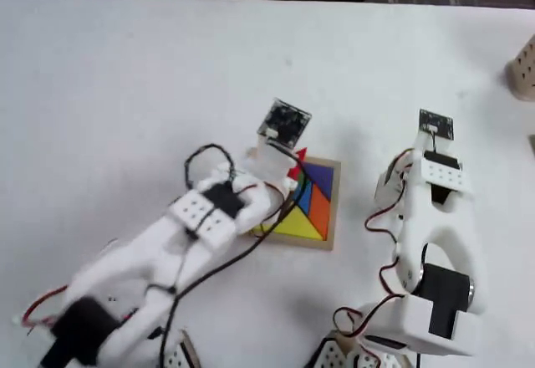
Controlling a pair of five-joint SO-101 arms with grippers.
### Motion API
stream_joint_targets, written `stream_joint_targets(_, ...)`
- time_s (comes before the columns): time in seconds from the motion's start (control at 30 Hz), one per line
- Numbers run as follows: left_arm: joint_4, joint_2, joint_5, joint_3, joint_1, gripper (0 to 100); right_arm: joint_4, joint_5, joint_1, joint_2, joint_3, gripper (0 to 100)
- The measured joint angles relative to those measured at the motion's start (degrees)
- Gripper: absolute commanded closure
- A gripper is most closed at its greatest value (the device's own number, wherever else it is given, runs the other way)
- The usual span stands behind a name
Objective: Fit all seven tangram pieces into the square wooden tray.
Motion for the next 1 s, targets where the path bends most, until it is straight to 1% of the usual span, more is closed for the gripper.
stream_joint_targets(0.1,-0.44,-2.29,0.00,-0.18,-2.37,98,0.00,0.00,0.00,0.00,0.00,90.8)
stream_joint_targets(0.2,-2.99,1.58,0.00,-0.97,-3.78,98,0.00,0.18,0.00,0.00,0.00,90.8)
stream_joint_targets(0.33,-6.68,14.77,0.00,-7.38,-3.96,98,0.00,0.35,0.00,0.00,0.00,90.8)
stream_joint_targets(0.47,-6.68,28.75,0.00,-15.56,-4.92,98,0.00,0.44,0.00,0.00,0.00,90.8)
stream_joint_targets(0.53,-4.84,31.03,0.00,-17.85,-5.01,98,0.00,0.44,0.00,0.00,0.00,90.8)
stream_joint_targets(0.67,-0.35,31.03,0.00,-19.16,-5.01,98,0.00,0.44,0.00,0.00,0.00,90.8)
stream_joint_targets(0.77,7.03,30.51,0.00,-20.84,-5.01,98,0.00,0.44,0.00,0.00,0.00,90.8)
stream_joint_targets(0.87,14.24,29.01,0.00,-20.92,-6.59,98,0.00,0.44,0.00,0.00,0.00,90.8)
stream_joint_targets(0.93,16.18,28.84,0.00,-20.92,-8.00,98,0.00,0.44,0.00,0.00,0.00,90.8)
stream_joint_targets(1.0,16.53,28.84,1.49,-20.92,-9.41,98,0.00,0.44,0.00,0.00,0.00,90.7)
